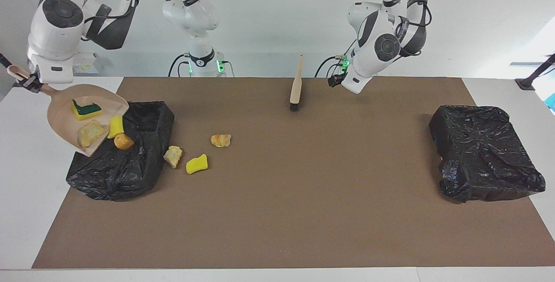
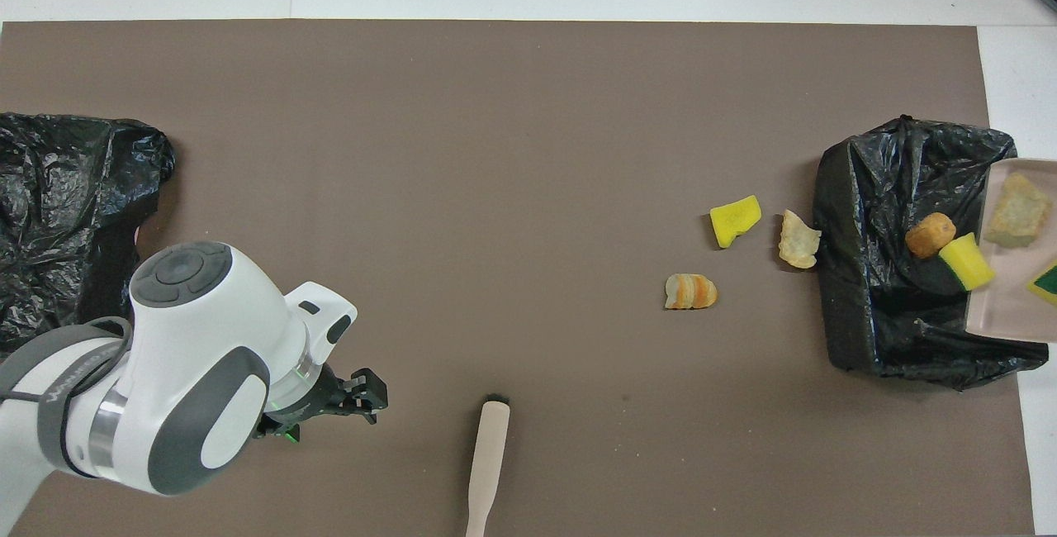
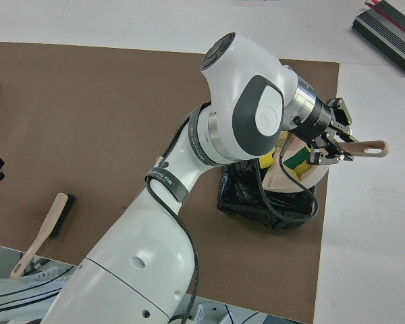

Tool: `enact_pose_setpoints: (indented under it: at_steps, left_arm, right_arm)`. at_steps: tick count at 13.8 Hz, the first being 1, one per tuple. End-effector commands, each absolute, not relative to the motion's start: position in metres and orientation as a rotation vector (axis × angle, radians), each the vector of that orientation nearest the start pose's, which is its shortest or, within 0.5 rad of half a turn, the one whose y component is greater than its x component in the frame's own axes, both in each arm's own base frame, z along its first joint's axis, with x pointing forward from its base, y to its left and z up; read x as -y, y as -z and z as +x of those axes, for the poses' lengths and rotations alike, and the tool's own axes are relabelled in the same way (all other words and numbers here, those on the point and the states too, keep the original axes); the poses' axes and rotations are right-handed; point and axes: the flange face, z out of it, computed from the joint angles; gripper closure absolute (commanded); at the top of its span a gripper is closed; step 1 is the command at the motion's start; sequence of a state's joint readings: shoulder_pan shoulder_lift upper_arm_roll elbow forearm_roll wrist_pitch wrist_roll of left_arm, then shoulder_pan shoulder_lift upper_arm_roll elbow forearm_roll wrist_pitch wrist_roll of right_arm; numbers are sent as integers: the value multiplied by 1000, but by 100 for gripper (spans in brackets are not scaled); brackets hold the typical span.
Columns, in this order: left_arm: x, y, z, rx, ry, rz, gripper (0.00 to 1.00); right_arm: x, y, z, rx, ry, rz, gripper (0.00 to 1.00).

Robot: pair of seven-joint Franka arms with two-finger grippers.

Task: Sweep and dump trash in bin
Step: 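Tip the dustpan into the bin with the right gripper while the left gripper withdraws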

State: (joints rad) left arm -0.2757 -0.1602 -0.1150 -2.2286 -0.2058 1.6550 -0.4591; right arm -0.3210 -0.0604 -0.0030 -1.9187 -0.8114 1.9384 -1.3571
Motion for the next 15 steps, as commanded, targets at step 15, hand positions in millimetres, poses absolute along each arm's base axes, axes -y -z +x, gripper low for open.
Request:
enact_pose_setpoints:
  at_steps: [15]
  left_arm:
    - [125, -593, 555, -105, -39, -3074, 0]
  right_arm:
    - [191, -582, 520, -1524, 784, 1741, 100]
